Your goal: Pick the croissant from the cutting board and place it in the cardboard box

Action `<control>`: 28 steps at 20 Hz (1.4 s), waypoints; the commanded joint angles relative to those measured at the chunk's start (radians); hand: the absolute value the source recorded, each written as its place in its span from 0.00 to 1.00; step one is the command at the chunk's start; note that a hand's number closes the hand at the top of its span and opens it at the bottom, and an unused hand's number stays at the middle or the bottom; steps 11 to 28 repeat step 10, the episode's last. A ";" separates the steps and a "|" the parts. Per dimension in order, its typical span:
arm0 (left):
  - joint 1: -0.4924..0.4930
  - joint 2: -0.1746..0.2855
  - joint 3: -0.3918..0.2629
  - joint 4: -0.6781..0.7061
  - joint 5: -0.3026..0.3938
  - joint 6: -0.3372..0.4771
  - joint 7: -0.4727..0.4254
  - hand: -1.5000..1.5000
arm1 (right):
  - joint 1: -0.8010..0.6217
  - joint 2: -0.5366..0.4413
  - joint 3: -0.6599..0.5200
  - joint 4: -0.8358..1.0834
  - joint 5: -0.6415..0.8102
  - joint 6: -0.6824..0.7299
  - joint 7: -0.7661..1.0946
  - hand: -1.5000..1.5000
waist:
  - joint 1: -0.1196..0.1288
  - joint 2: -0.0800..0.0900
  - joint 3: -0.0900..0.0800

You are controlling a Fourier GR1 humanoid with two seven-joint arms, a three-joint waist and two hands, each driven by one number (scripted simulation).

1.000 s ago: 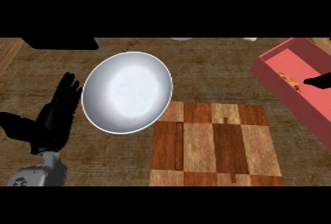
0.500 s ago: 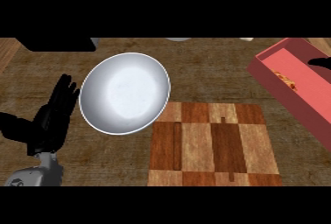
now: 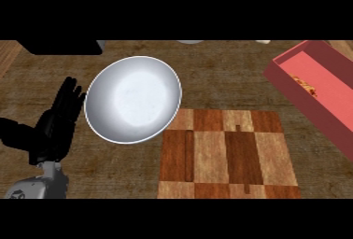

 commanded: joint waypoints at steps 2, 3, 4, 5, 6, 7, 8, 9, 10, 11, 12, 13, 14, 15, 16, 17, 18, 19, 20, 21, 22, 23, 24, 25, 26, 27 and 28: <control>0.016 -0.008 -0.002 0.027 -0.003 -0.014 -0.041 0.50 | 0.023 -0.065 -0.026 0.095 -0.067 -0.030 -0.071 0.00 | 0.005 0.002 0.000; -0.039 -0.011 -0.020 -0.009 -0.015 0.013 0.023 0.50 | 0.011 -0.135 -0.055 0.137 -0.091 0.026 -0.053 0.00 | 0.005 0.003 0.000; -0.001 -0.040 -0.026 0.054 -0.026 0.013 -0.056 0.50 | 0.061 -0.143 -0.068 0.132 -0.104 0.042 -0.082 0.00 | -0.001 0.003 0.000; 0.002 0.035 0.033 -0.014 0.037 -0.045 0.005 0.50 | 0.074 -0.144 -0.052 0.150 -0.108 0.044 -0.119 0.00 | 0.006 0.002 0.000; 0.041 0.015 0.032 0.050 0.018 -0.047 -0.091 0.50 | 0.073 -0.189 -0.057 0.172 -0.114 0.072 -0.118 0.00 | 0.006 0.003 0.000; 0.046 -0.021 -0.019 -0.013 0.000 -0.020 -0.043 0.50 | 0.088 -0.196 -0.059 0.239 -0.109 0.056 -0.183 0.00 | 0.013 0.005 0.001; 0.036 -0.020 -0.011 0.028 -0.018 -0.009 -0.065 0.50 | 0.093 -0.201 -0.056 0.236 -0.127 0.066 -0.177 0.00 | 0.008 0.004 0.001; 0.017 -0.035 -0.038 0.007 -0.035 0.009 -0.034 0.50 | 0.076 -0.183 -0.021 0.244 -0.118 0.033 -0.180 0.00 | 0.008 0.003 0.000; -0.048 -0.008 -0.009 -0.010 -0.009 0.015 0.052 0.50 | 0.110 -0.237 -0.038 0.282 -0.111 0.084 -0.235 0.00 | 0.012 0.006 0.002; -0.048 -0.008 -0.009 -0.010 -0.009 0.015 0.052 0.50 | 0.110 -0.237 -0.038 0.282 -0.111 0.084 -0.235 0.00 | 0.012 0.006 0.002; -0.048 -0.008 -0.009 -0.010 -0.009 0.015 0.052 0.50 | 0.110 -0.237 -0.038 0.282 -0.111 0.084 -0.235 0.00 | 0.012 0.006 0.002; -0.048 -0.008 -0.009 -0.010 -0.009 0.015 0.052 0.50 | 0.110 -0.237 -0.038 0.282 -0.111 0.084 -0.235 0.00 | 0.012 0.006 0.002; -0.048 -0.008 -0.009 -0.010 -0.009 0.015 0.052 0.50 | 0.110 -0.237 -0.038 0.282 -0.111 0.084 -0.235 0.00 | 0.012 0.006 0.002; -0.048 -0.008 -0.009 -0.010 -0.009 0.015 0.052 0.50 | 0.110 -0.237 -0.038 0.282 -0.111 0.084 -0.235 0.00 | 0.012 0.006 0.002; -0.048 -0.008 -0.009 -0.010 -0.009 0.015 0.052 0.50 | 0.110 -0.237 -0.038 0.282 -0.111 0.084 -0.235 0.00 | 0.012 0.006 0.002; -0.048 -0.008 -0.009 -0.010 -0.009 0.015 0.052 0.50 | 0.110 -0.237 -0.038 0.282 -0.111 0.084 -0.235 0.00 | 0.012 0.006 0.002; -0.048 -0.008 -0.009 -0.010 -0.009 0.015 0.052 0.50 | 0.110 -0.237 -0.038 0.282 -0.111 0.084 -0.235 0.00 | 0.012 0.006 0.002; -0.048 -0.008 -0.009 -0.010 -0.009 0.015 0.052 0.50 | 0.110 -0.237 -0.038 0.282 -0.111 0.084 -0.235 0.00 | 0.012 0.006 0.002; -0.048 -0.008 -0.009 -0.010 -0.009 0.015 0.052 0.50 | 0.110 -0.237 -0.038 0.282 -0.111 0.084 -0.235 0.00 | 0.012 0.006 0.002; -0.048 -0.008 -0.009 -0.010 -0.009 0.015 0.052 0.50 | 0.110 -0.237 -0.038 0.282 -0.111 0.084 -0.235 0.00 | 0.012 0.006 0.002; -0.048 -0.008 -0.009 -0.010 -0.009 0.015 0.052 0.50 | 0.110 -0.237 -0.038 0.282 -0.111 0.084 -0.235 0.00 | 0.012 0.006 0.002; -0.048 -0.008 -0.009 -0.010 -0.009 0.015 0.052 0.50 | 0.110 -0.237 -0.038 0.282 -0.111 0.084 -0.235 0.00 | 0.012 0.006 0.002; -0.048 -0.008 -0.009 -0.010 -0.009 0.015 0.052 0.50 | 0.110 -0.237 -0.038 0.282 -0.111 0.084 -0.235 0.00 | 0.012 0.006 0.002; -0.048 -0.008 -0.009 -0.010 -0.009 0.015 0.052 0.50 | 0.110 -0.237 -0.038 0.282 -0.111 0.084 -0.235 0.00 | 0.012 0.006 0.002; -0.048 -0.008 -0.009 -0.010 -0.009 0.015 0.052 0.50 | 0.110 -0.237 -0.038 0.282 -0.111 0.084 -0.235 0.00 | 0.012 0.006 0.002; -0.048 -0.008 -0.009 -0.010 -0.009 0.015 0.052 0.50 | 0.110 -0.237 -0.038 0.282 -0.111 0.084 -0.235 0.00 | 0.012 0.006 0.002; -0.048 -0.008 -0.009 -0.010 -0.009 0.015 0.052 0.50 | 0.110 -0.237 -0.038 0.282 -0.111 0.084 -0.235 0.00 | 0.012 0.006 0.002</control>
